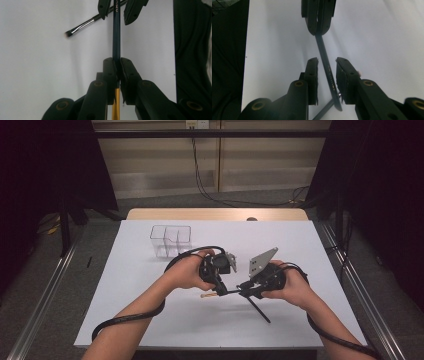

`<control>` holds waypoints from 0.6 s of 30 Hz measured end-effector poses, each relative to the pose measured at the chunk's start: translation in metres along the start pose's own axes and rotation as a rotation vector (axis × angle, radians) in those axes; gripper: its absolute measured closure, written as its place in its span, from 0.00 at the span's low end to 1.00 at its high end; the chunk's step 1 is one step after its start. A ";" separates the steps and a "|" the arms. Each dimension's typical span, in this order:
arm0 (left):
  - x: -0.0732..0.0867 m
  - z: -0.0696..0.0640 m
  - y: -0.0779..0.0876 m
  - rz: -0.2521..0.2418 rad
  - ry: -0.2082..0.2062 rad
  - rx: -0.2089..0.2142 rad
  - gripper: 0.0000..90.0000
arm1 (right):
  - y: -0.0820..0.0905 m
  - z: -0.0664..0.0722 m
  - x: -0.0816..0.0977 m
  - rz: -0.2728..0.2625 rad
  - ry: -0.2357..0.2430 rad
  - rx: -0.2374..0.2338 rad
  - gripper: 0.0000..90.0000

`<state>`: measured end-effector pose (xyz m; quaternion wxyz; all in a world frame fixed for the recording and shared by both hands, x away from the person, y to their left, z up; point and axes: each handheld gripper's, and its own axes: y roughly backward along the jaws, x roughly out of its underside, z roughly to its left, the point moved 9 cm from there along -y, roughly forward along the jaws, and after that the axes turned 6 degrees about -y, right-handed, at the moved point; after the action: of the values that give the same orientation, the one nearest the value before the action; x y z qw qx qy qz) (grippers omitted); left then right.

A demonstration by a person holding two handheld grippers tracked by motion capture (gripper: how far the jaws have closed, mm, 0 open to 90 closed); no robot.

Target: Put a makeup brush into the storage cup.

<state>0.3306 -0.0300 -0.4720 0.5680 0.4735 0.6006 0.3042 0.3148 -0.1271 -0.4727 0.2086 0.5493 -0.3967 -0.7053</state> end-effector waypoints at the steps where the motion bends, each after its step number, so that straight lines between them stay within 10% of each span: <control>1: 0.000 0.000 0.000 0.000 0.000 -0.003 0.93 | 0.001 0.000 -0.001 -0.002 0.009 0.003 0.79; 18: -0.008 0.002 0.008 -0.077 0.009 0.004 0.93 | -0.009 0.002 0.011 0.051 0.017 -0.008 0.94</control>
<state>0.3333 -0.0351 -0.4616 0.5756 0.4498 0.6215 0.2832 0.3111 -0.1291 -0.4861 0.2319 0.5439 -0.4061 -0.6967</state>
